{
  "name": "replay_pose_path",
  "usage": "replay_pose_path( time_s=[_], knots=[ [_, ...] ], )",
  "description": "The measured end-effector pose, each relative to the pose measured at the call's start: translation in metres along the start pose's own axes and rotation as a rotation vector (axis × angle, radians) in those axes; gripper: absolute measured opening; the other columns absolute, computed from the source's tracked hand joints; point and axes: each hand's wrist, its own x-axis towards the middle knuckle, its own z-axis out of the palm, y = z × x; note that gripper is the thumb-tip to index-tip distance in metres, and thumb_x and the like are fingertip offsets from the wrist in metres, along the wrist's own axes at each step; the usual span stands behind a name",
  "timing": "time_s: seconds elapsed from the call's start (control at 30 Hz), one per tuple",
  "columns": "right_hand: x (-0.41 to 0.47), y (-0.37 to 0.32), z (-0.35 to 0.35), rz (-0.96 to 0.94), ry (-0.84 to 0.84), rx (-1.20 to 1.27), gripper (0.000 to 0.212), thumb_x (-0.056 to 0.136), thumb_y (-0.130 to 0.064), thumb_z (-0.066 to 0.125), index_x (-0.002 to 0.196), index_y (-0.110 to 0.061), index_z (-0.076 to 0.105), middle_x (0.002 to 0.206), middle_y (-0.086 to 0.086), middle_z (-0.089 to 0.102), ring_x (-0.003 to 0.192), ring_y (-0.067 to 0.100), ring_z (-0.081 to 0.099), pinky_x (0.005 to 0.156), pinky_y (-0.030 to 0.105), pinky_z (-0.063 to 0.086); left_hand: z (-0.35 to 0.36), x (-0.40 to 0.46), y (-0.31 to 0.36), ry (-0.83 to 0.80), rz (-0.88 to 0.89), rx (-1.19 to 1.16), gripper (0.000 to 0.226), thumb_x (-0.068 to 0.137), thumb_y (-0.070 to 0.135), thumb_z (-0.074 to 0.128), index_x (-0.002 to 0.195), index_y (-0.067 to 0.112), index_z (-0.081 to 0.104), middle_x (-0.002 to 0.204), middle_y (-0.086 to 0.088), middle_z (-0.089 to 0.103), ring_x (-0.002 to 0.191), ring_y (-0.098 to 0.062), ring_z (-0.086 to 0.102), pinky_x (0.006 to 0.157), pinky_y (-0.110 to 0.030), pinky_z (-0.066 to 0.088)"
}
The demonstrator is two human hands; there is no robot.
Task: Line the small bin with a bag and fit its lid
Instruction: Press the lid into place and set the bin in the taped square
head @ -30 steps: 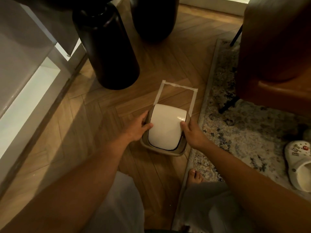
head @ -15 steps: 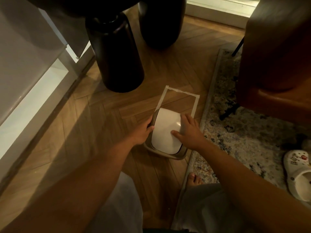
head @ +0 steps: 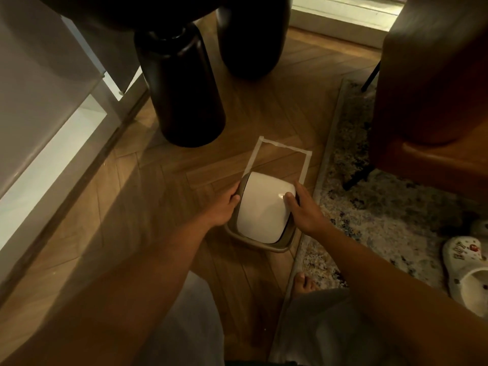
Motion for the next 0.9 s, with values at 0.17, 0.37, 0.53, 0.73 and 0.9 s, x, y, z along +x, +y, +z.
replay_pose_path(
  time_s=[0.17,0.37,0.53,0.73,0.9],
  knots=[
    [0.008,0.003,-0.002,0.114,-0.027,0.063,0.071,0.105,-0.05,0.039,0.162,-0.014,0.017,0.161,0.006,0.036,0.144,0.025,0.038,0.107,0.028,0.03,0.001,0.005,-0.001,0.034,0.013,0.042,0.052,0.108,0.031,0.03,0.158,0.028,0.016,0.163,-0.006,0.028,0.149,-0.03,0.025,0.117,-0.042,0.022],
    [-0.001,0.009,0.007,0.104,0.07,0.077,0.075,0.104,-0.054,0.04,0.163,-0.017,0.014,0.166,0.004,0.027,0.15,0.023,0.029,0.117,0.035,0.026,0.008,-0.003,-0.002,0.009,0.025,-0.037,0.05,0.109,0.031,0.028,0.158,0.023,0.021,0.161,-0.006,0.031,0.149,-0.027,0.026,0.112,-0.032,0.022],
    [-0.02,-0.002,0.019,-0.056,0.214,0.058,0.054,0.105,-0.041,0.049,0.15,-0.014,0.037,0.144,0.005,0.05,0.128,0.016,0.049,0.103,0.025,0.039,0.008,-0.012,-0.007,-0.057,0.042,-0.11,0.063,0.103,0.044,0.043,0.158,0.029,0.017,0.161,-0.002,0.03,0.147,-0.025,0.029,0.111,-0.038,0.028],
    [-0.038,0.011,0.032,-0.001,0.171,0.046,0.087,0.087,-0.041,0.074,0.155,-0.027,0.021,0.148,-0.001,0.048,0.132,0.016,0.05,0.106,0.042,0.048,0.008,-0.022,-0.017,-0.104,0.021,-0.059,0.078,0.095,0.049,0.058,0.158,0.028,0.018,0.16,-0.002,0.033,0.145,-0.024,0.033,0.113,-0.04,0.031],
    [-0.06,0.03,0.049,0.045,0.119,0.072,0.096,0.084,-0.04,0.075,0.157,-0.038,0.013,0.154,-0.002,0.041,0.142,0.02,0.041,0.113,0.051,0.042,0.011,-0.027,-0.029,-0.147,-0.016,0.029,0.067,0.1,0.046,0.049,0.157,0.02,0.024,0.161,-0.005,0.032,0.148,-0.024,0.03,0.114,-0.032,0.023]
  ],
)
